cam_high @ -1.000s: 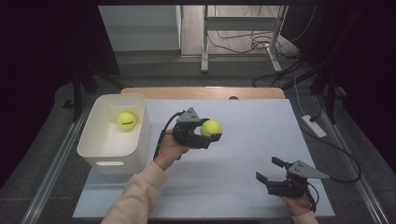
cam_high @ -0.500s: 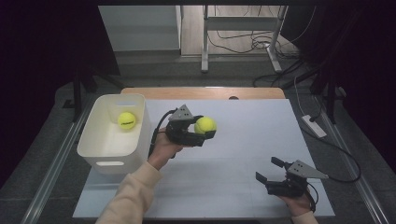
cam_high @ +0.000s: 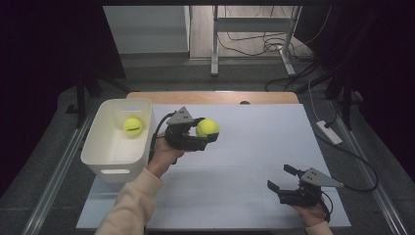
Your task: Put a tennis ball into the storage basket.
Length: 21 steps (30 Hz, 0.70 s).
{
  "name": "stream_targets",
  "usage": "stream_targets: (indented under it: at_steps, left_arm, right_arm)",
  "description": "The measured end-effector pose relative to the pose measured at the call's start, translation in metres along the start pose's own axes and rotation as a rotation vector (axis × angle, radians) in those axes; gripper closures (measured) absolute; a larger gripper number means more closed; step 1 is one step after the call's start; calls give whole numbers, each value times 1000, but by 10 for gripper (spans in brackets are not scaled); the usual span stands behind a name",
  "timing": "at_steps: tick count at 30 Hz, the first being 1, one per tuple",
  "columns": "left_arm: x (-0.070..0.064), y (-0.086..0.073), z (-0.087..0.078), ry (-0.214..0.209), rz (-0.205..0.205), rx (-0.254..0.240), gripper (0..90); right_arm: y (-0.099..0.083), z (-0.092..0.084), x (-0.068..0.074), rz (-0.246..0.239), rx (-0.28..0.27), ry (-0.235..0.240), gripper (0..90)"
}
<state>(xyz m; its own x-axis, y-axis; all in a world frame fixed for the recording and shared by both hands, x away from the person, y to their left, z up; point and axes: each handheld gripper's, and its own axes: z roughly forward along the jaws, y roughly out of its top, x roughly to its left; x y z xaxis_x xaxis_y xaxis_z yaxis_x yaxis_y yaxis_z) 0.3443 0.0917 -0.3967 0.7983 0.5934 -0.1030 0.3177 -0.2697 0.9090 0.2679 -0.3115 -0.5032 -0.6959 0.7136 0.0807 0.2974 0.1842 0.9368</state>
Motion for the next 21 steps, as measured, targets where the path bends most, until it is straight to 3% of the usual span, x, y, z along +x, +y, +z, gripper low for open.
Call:
stream_targets:
  at_steps: [21]
  left_arm:
    - [7, -1, -15, 42, -20, -14, 265]
  right_arm:
    - [0, 0, 0, -1, 1, 2, 94]
